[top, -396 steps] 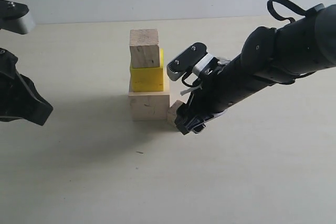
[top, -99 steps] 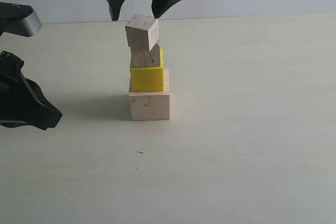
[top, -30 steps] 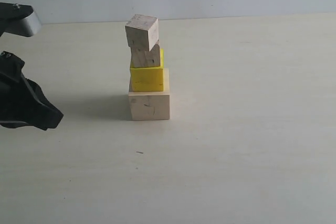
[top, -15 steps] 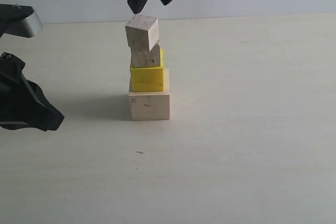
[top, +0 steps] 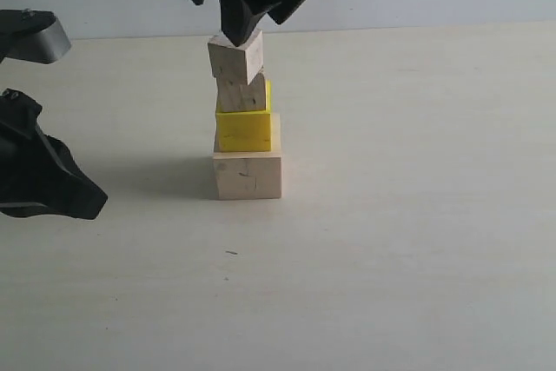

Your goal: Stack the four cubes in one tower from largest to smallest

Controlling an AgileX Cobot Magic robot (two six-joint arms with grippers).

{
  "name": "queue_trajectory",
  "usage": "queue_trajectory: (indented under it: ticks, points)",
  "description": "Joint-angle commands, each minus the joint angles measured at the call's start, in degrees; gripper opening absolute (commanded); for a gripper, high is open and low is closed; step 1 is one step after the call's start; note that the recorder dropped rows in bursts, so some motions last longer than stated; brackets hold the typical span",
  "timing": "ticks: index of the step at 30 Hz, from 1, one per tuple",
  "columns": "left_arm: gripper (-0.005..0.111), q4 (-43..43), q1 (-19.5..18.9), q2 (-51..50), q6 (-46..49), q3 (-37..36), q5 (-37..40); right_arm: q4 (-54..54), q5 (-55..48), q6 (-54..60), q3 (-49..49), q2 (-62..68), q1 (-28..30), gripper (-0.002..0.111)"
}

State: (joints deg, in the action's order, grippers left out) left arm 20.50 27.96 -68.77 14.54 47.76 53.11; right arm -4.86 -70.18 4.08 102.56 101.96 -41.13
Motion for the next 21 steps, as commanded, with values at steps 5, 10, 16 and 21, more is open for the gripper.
queue_trajectory:
  ticks: [5, 10, 16, 21]
  points:
    - [0.000, 1.26, -0.03, 0.09, 0.06, -0.22, 0.77, 1.46, 0.22, 14.92, -0.15, 0.43, 0.26, 0.050]
    - [0.000, 1.49, -0.03, 0.09, 0.06, -0.22, 1.13, 1.46, 1.45, 20.43, -0.15, 1.81, 0.26, 0.050]
    - [0.000, 1.49, -0.03, 0.09, 0.06, -0.22, 1.40, 0.32, 3.25, 25.11, -0.15, 2.45, 0.26, 0.054]
    - [0.000, 1.49, -0.03, 0.09, 0.06, -0.22, 1.51, 0.80, 4.81, 25.67, -0.15, 2.45, 0.26, 0.067]
